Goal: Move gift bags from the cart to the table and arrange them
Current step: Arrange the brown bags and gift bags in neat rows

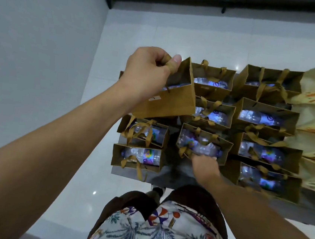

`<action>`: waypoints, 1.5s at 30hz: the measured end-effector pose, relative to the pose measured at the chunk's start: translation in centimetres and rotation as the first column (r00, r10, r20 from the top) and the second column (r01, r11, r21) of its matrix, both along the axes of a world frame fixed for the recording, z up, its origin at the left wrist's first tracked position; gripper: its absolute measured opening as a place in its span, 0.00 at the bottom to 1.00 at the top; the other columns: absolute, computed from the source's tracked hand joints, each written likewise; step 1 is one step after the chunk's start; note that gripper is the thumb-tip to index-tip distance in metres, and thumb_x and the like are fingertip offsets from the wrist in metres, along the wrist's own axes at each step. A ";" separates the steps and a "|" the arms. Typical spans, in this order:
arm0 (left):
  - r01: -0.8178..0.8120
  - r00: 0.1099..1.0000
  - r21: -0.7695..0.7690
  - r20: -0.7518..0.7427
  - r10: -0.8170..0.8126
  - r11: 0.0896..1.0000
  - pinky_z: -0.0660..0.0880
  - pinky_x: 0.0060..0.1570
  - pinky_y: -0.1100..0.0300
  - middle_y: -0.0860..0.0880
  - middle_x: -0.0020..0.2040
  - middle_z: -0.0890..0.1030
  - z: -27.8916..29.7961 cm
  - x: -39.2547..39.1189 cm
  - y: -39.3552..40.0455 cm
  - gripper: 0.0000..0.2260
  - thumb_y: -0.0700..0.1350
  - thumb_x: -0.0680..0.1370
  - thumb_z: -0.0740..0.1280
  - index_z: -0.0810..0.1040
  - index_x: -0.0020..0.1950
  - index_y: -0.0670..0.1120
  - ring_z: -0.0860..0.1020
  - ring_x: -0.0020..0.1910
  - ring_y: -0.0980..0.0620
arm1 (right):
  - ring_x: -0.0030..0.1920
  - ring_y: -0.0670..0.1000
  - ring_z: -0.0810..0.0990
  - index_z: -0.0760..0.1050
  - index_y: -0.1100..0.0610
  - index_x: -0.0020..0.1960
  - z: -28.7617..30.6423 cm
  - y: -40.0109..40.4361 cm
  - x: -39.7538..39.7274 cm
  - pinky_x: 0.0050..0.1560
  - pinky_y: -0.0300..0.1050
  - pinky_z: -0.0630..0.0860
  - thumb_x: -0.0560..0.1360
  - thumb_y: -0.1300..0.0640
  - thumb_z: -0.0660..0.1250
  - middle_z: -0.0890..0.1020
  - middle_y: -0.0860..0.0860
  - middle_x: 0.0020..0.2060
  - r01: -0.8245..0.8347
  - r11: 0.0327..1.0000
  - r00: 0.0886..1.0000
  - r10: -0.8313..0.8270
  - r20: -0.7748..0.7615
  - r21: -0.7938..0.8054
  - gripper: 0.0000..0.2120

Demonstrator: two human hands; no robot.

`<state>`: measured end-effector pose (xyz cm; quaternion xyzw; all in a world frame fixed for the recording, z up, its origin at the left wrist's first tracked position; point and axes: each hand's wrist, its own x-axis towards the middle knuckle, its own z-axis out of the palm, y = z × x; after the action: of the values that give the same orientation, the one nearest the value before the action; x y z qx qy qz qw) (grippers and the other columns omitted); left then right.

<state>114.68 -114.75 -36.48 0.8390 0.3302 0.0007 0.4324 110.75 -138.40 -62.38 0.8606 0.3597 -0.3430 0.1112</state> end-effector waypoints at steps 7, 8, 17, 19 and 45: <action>0.150 0.985 -0.034 0.087 -0.147 0.988 0.79 0.41 0.61 0.42 0.44 0.83 0.1 -0.9 -2.6 0.18 0.56 0.81 0.66 0.83 0.48 0.41 0.81 0.40 0.55 | 0.55 0.54 0.82 0.79 0.52 0.60 -0.1 -3.9 -6.8 0.54 0.48 0.78 0.82 0.57 0.60 0.83 0.53 0.55 0.117 0.992 0.993 -0.117 0.011 -0.046 0.11; 0.171 0.981 -0.036 0.098 -0.166 0.985 0.77 0.37 0.66 0.42 0.43 0.83 0.0 -0.9 -3.2 0.18 0.56 0.81 0.66 0.83 0.48 0.41 0.79 0.35 0.58 | 0.54 0.54 0.83 0.79 0.52 0.60 -0.1 -4.5 -7.7 0.54 0.48 0.79 0.81 0.57 0.62 0.83 0.52 0.54 0.146 0.988 0.989 -0.146 0.003 -0.043 0.11; 0.324 0.944 -0.101 0.101 -0.314 0.941 0.73 0.40 0.61 0.48 0.32 0.79 -1.6 -1.1 -9.4 0.19 0.55 0.81 0.67 0.82 0.46 0.38 0.76 0.31 0.59 | 0.60 0.56 0.77 0.78 0.51 0.62 0.6 -8.5 -11.2 0.58 0.47 0.76 0.74 0.56 0.67 0.82 0.52 0.57 0.351 0.915 0.936 -0.336 -0.106 0.200 0.16; 0.333 0.942 -0.123 0.084 -0.325 0.935 0.72 0.41 0.61 0.54 0.27 0.74 -1.9 -1.1 -10.6 0.19 0.54 0.81 0.67 0.82 0.46 0.38 0.73 0.28 0.62 | 0.56 0.57 0.79 0.81 0.53 0.59 2.1 -8.7 -9.9 0.53 0.48 0.77 0.75 0.56 0.69 0.84 0.54 0.51 0.491 0.751 0.854 -0.514 -0.077 0.441 0.12; 0.329 0.905 -0.344 -0.151 -0.398 0.879 0.69 0.37 0.61 0.54 0.32 0.74 -11.1 -0.8 -16.7 0.13 0.53 0.81 0.67 0.77 0.37 0.51 0.72 0.33 0.58 | 0.52 0.51 0.82 0.82 0.51 0.59 6.5 -8.6 5.4 0.55 0.52 0.80 0.68 0.25 0.65 0.85 0.49 0.48 0.958 -0.019 0.172 -0.760 -0.627 0.286 0.34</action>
<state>113.84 -131.48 -47.59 0.8027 0.2069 -0.2243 0.5124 116.17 -146.97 -55.92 0.8032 -0.1596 -0.3069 -0.4850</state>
